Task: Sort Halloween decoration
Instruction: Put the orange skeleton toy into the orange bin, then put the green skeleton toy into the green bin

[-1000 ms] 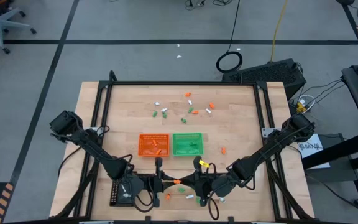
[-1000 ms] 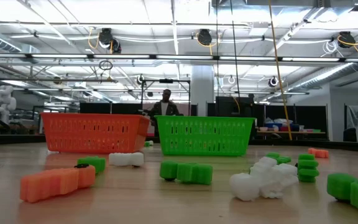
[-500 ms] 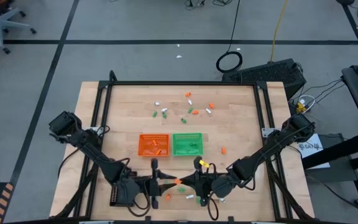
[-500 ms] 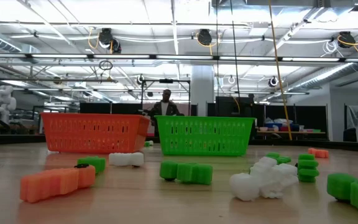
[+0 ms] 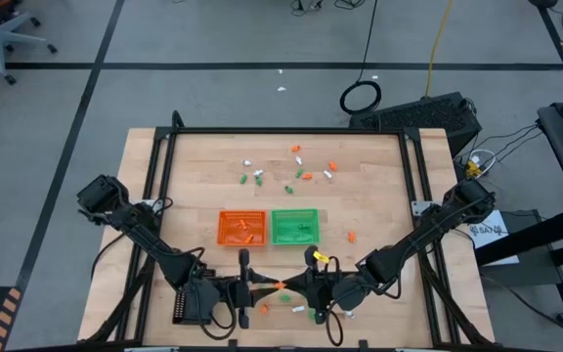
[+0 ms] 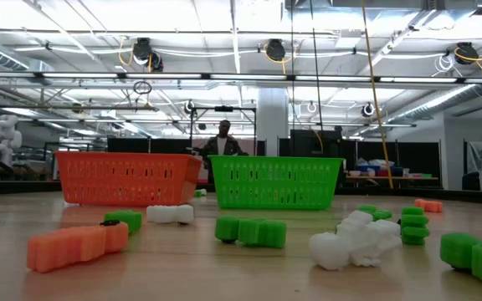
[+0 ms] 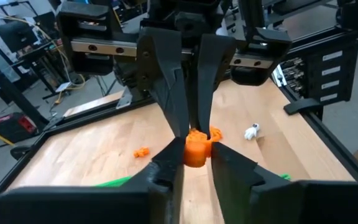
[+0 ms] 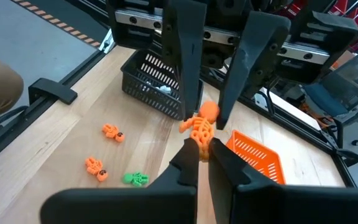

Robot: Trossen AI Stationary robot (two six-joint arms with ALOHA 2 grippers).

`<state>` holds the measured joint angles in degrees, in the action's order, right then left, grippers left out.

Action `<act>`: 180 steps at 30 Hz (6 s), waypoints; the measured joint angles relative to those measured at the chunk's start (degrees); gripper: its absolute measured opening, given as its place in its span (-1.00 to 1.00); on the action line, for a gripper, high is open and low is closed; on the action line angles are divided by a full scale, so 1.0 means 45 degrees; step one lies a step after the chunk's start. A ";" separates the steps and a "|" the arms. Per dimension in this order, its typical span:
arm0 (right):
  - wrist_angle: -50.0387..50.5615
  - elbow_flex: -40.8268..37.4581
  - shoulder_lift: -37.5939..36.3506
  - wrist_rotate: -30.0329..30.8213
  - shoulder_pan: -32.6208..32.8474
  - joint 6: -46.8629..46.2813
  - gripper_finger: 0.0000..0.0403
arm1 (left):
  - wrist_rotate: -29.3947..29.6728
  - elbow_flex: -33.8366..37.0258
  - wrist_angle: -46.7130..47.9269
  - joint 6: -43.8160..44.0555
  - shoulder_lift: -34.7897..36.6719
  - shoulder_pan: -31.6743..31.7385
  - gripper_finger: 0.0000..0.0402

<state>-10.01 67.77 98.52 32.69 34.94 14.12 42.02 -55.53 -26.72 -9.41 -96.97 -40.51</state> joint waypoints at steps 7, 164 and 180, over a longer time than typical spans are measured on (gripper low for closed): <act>0.0026 0.0000 0.0000 -0.0019 0.0004 -0.0213 -1.00 | -0.0010 0.0000 0.0064 -0.0010 0.0000 -0.0005 -0.94; 0.5747 -0.0801 -0.1812 -0.7948 -1.1461 0.1538 -0.21 | 0.0345 0.2671 0.7451 0.6641 0.3842 0.4056 -0.21; 0.4821 -0.0446 0.0328 -1.0504 -1.3581 0.4906 -0.21 | 0.0345 0.2662 0.7329 0.6571 0.3842 0.4125 -0.21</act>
<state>11.69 65.76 100.00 -14.58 -26.17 36.20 43.57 -43.55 6.26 20.16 -79.68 -21.95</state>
